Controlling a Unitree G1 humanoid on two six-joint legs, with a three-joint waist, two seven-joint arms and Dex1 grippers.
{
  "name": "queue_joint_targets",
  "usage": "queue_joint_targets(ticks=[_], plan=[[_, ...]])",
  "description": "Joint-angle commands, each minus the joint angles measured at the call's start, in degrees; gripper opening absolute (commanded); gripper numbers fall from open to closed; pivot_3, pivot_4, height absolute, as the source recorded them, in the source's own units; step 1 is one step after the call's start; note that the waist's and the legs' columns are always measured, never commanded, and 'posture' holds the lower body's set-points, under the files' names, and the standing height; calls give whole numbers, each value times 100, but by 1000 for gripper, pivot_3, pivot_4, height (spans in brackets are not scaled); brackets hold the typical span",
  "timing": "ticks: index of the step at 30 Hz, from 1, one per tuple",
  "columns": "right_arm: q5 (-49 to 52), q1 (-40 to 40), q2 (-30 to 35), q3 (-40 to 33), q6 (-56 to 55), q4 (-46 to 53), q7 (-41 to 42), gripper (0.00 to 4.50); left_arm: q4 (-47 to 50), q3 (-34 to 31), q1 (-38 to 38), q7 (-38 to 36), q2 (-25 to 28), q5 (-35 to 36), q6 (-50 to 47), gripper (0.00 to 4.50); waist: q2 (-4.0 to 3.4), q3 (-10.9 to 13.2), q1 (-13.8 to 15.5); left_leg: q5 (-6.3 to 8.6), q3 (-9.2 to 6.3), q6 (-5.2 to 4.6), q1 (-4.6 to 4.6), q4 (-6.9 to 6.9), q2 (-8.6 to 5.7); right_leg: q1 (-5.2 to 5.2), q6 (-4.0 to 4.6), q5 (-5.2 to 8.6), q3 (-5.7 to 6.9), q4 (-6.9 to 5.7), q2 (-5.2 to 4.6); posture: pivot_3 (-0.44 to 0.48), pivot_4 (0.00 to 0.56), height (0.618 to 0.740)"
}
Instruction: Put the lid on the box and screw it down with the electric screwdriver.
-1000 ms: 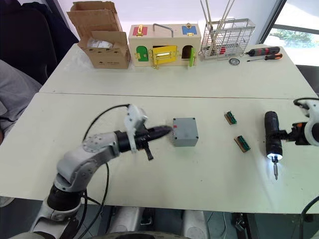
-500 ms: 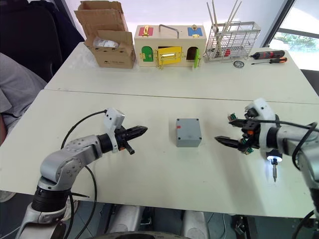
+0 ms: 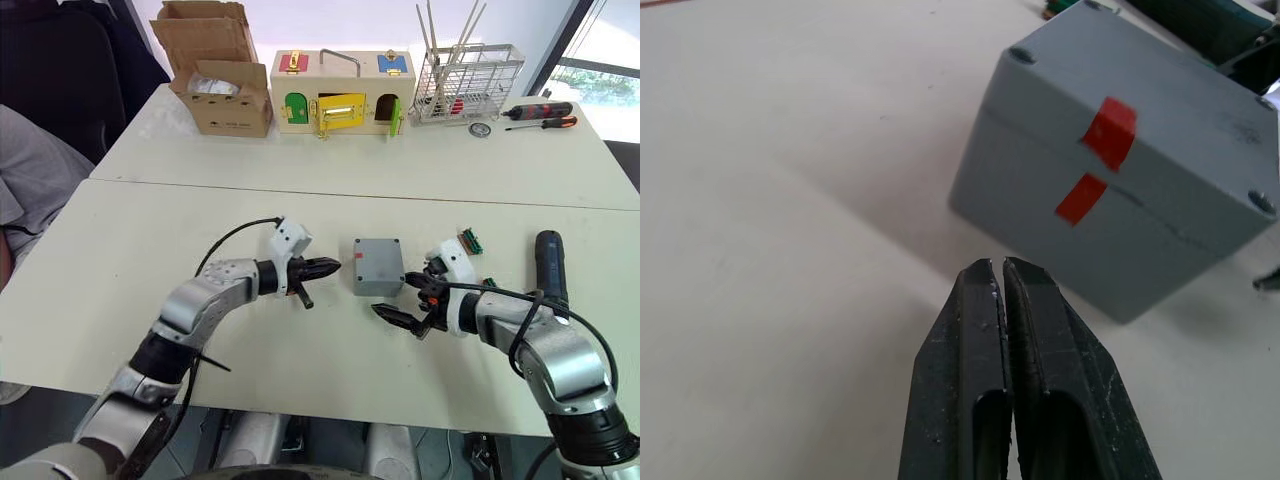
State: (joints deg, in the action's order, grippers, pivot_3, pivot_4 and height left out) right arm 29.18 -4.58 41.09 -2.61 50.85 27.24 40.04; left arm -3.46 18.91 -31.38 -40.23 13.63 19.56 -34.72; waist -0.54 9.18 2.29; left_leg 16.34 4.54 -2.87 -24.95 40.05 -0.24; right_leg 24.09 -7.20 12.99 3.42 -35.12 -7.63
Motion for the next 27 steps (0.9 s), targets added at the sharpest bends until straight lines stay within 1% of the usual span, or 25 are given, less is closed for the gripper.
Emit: queue_joint_targets(ticks=[1, 5, 8, 13, 19, 20, 23, 25, 27], plan=[[340, 41, -250, 163, 256, 604, -160, 4470, -516, 187, -431, -491, -225, -185, 498, 99, 0, 0, -9, 1, 0, -2, 0, 0, 0, 1, 0, 0, 0, 0, 0, 0, 150, 729], [533, 163, -482, 262, 626, 1050, -405, 4470, -1024, 279, -676, -813, -430, -389, 813, 99, 0, 0, -10, 2, 0, -3, 0, -3, 3, 6, 0, 0, 1, -1, 2, 0, 150, 729], [508, 295, -437, 189, 766, 1268, -544, 4470, -1165, 221, -682, -857, -445, -515, 872, 99, 0, 0, -11, 2, 1, -4, -1, -2, 3, 5, -1, 0, 0, 0, 1, 0, 150, 729], [587, 259, 41, -296, 979, 1488, -511, 4470, -1082, 71, -466, -795, -148, -741, 803, 99, 0, 0, -9, 6, 1, -11, -1, -1, 2, 5, 0, 0, 0, -2, -1, 0, 150, 729], [853, 139, 504, -615, 1156, 1509, -340, 4470, -932, -132, -295, -724, 117, -820, 752, 99, 4, 1, -10, 7, -1, -11, -1, -1, 4, 5, 0, 0, 1, -2, -1, 0, 150, 729], [794, 140, 681, -682, 1091, 1435, -255, 4470, -824, -201, -248, -695, 196, -808, 704, 99, 3, 1, -13, 7, -1, -11, -1, -1, 4, 5, 0, 0, 0, -2, -1, 0, 150, 729], [482, 5, 1158, -773, 606, 863, 62, 4470, -1, -430, 41, -770, 483, -493, 284, 99, 4, 1, -34, 7, 2, -12, -1, -2, 4, 8, 0, 0, -1, -2, -3, 0, 150, 729], [145, -95, 1461, -510, 123, 432, 335, 4470, 708, -412, 266, -875, 598, -232, -129, 99, 4, 1, -40, 7, 3, -12, -1, -2, 5, 10, -1, 0, -1, -2, -3, 0, 150, 729], [-304, -374, 1683, -82, -566, -175, 723, 4470, 1448, -221, 544, -963, 747, -65, -486, 99, 5, 2, -23, 7, 4, -12, -1, -2, 5, 11, -1, 0, -1, -2, -4, 0, 150, 729]])
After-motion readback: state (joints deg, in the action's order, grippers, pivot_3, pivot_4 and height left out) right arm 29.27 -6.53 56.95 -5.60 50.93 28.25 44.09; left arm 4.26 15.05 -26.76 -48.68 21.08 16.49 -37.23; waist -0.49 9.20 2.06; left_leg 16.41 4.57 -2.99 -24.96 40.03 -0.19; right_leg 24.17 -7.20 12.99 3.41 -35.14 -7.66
